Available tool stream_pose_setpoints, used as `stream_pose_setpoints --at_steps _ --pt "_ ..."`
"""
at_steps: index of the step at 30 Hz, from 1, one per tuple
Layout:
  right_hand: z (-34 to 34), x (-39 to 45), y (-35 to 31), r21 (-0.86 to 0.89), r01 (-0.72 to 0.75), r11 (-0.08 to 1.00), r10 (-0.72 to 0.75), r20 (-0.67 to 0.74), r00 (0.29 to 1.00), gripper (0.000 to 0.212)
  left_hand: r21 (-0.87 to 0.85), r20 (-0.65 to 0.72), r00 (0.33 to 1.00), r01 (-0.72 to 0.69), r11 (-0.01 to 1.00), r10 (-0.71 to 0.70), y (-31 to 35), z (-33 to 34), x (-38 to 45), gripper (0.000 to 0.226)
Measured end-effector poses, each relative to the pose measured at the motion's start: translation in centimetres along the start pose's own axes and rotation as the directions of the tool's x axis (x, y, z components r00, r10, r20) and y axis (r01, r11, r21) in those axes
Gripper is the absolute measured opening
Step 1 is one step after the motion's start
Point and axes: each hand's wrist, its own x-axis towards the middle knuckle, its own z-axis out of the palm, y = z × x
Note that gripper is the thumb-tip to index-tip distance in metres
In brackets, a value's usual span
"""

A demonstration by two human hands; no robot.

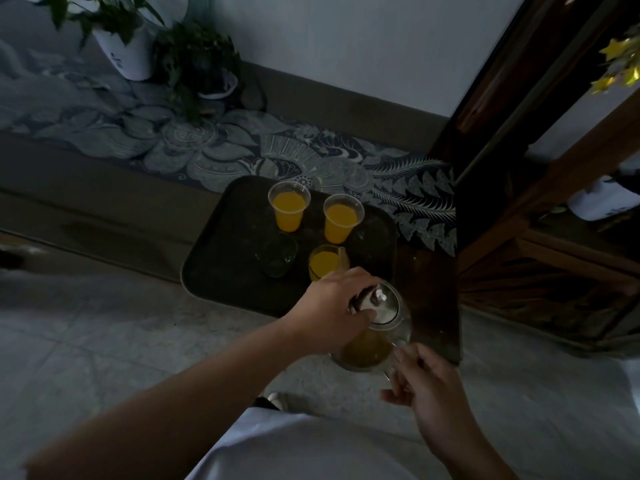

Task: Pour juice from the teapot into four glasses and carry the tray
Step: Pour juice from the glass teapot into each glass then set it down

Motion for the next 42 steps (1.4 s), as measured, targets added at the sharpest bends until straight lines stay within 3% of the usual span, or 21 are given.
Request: stream_pose_setpoints --at_steps 6,13,18,26,37,42 --pt "0.2 -0.3 0.2 0.025 0.046 0.999 -0.047 0.061 0.997 0.041 0.092 -0.046 0.999 0.010 0.996 -0.006 1.3 -0.9 -1.1 0.050" --pt "1.7 -0.5 0.5 0.051 0.105 0.993 -0.109 0.083 0.991 0.045 0.065 -0.052 0.998 0.033 0.997 -0.030 1.3 -2.4 -2.2 0.051" --pt "3.8 -0.1 0.8 0.039 0.155 0.987 -0.156 0.008 0.988 0.046 0.038 -0.008 1.000 0.003 0.999 -0.003 -0.3 -4.3 -2.0 0.050" --pt "10.7 1.0 0.7 0.141 0.108 0.984 -0.083 -0.175 0.981 0.053 -0.019 0.160 0.980 -0.117 0.993 0.119 -6.0 -8.9 0.2 0.047" --pt "20.4 0.6 -0.3 0.308 0.069 0.949 0.074 -0.429 0.900 0.057 -0.100 0.409 0.874 -0.241 0.965 0.260 -11.7 -13.6 2.3 0.052" --pt "22.2 -0.1 -0.5 0.251 0.026 0.968 0.106 -0.498 0.861 0.052 -0.095 0.479 0.837 -0.252 0.963 0.266 -12.5 -13.6 2.0 0.052"
